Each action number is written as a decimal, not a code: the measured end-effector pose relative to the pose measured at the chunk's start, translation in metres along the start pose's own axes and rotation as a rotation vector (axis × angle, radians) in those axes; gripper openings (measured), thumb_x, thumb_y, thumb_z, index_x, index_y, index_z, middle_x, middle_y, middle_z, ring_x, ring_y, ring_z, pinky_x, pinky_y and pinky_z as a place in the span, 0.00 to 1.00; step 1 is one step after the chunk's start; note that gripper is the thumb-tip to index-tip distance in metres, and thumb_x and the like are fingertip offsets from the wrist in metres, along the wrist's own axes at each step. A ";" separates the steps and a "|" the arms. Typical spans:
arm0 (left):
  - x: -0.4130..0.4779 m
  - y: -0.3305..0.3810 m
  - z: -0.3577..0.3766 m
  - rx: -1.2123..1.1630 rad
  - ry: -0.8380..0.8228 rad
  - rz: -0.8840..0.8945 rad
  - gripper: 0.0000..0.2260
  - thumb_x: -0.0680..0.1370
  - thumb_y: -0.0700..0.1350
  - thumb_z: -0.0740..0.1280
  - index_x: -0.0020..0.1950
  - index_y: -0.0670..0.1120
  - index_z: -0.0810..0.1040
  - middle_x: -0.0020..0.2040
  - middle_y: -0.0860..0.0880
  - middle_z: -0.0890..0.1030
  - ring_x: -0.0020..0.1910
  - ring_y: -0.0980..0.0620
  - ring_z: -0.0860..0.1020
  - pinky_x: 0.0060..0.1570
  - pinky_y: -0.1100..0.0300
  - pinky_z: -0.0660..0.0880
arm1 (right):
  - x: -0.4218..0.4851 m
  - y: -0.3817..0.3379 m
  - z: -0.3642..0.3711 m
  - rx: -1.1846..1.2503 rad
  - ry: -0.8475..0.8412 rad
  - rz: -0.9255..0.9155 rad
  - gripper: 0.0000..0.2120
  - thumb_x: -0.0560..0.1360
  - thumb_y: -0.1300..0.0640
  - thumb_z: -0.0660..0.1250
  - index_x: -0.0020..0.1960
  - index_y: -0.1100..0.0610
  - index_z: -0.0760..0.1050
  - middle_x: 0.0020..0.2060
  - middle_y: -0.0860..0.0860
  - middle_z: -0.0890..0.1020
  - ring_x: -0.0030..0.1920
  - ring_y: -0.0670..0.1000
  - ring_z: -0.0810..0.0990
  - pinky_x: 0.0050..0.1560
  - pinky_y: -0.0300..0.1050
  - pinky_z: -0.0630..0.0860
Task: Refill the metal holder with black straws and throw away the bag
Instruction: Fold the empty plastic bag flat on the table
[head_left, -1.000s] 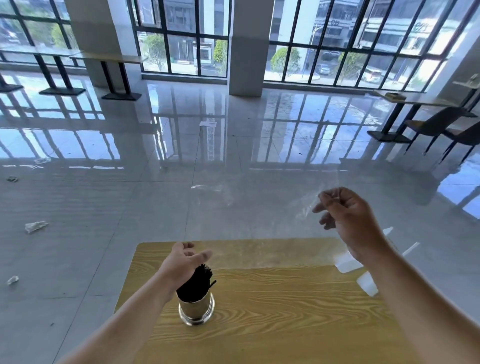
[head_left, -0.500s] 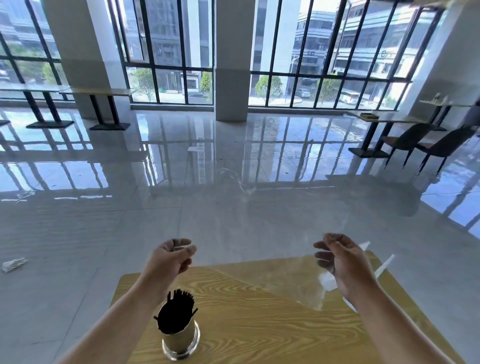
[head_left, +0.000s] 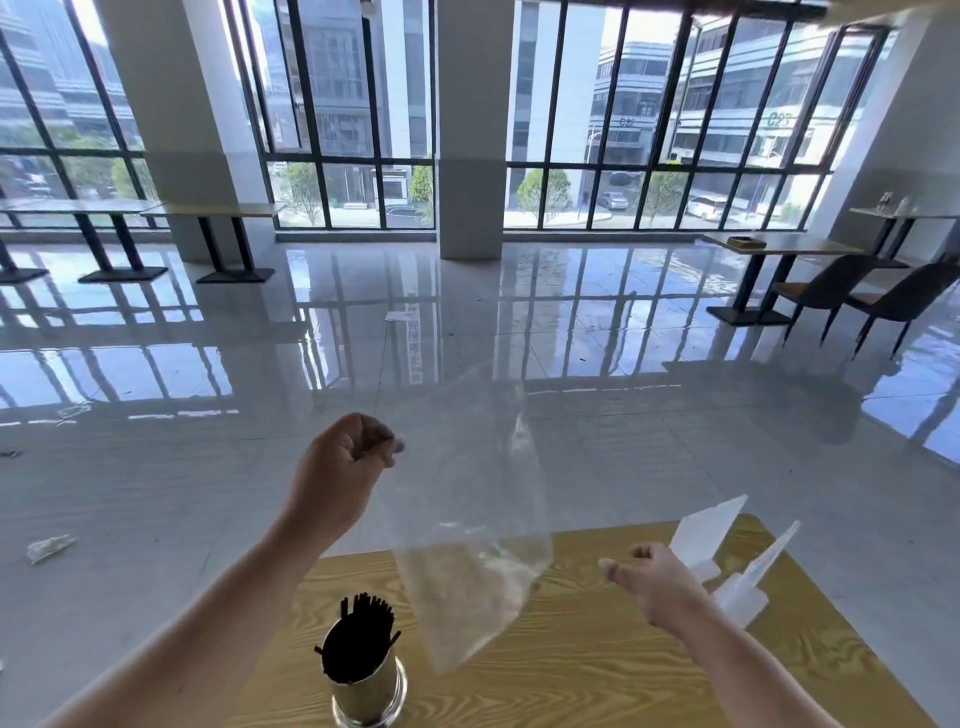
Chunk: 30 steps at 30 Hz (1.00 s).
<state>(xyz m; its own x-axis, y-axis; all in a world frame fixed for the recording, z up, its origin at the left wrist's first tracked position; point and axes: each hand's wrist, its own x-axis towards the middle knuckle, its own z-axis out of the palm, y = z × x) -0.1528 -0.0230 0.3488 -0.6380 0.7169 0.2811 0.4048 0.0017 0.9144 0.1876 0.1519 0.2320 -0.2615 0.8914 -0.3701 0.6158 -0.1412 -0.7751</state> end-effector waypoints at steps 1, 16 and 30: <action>0.001 0.004 0.000 0.035 -0.014 0.030 0.11 0.79 0.32 0.71 0.44 0.47 0.80 0.43 0.47 0.89 0.44 0.49 0.87 0.48 0.52 0.81 | 0.000 -0.003 0.001 -0.049 -0.002 -0.036 0.35 0.76 0.39 0.75 0.75 0.54 0.68 0.60 0.56 0.80 0.53 0.55 0.79 0.49 0.50 0.77; 0.000 0.082 -0.045 -0.177 -0.323 0.066 0.04 0.79 0.31 0.68 0.48 0.39 0.79 0.43 0.40 0.88 0.43 0.42 0.87 0.47 0.57 0.84 | -0.019 -0.099 0.046 -0.118 -0.181 -0.504 0.44 0.71 0.37 0.79 0.80 0.45 0.64 0.77 0.51 0.73 0.75 0.54 0.72 0.70 0.53 0.73; -0.001 0.121 -0.106 -0.601 -0.496 -0.075 0.06 0.74 0.37 0.73 0.46 0.47 0.84 0.41 0.42 0.85 0.35 0.45 0.85 0.53 0.39 0.84 | -0.043 -0.212 0.047 0.302 -0.578 -0.627 0.41 0.68 0.55 0.82 0.78 0.51 0.70 0.77 0.51 0.74 0.79 0.47 0.68 0.73 0.44 0.69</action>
<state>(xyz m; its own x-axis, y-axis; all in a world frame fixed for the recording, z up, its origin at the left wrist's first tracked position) -0.1730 -0.0977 0.4899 -0.2248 0.9578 0.1789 -0.1426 -0.2140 0.9664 0.0330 0.1228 0.3883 -0.8664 0.4986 0.0289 0.0347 0.1180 -0.9924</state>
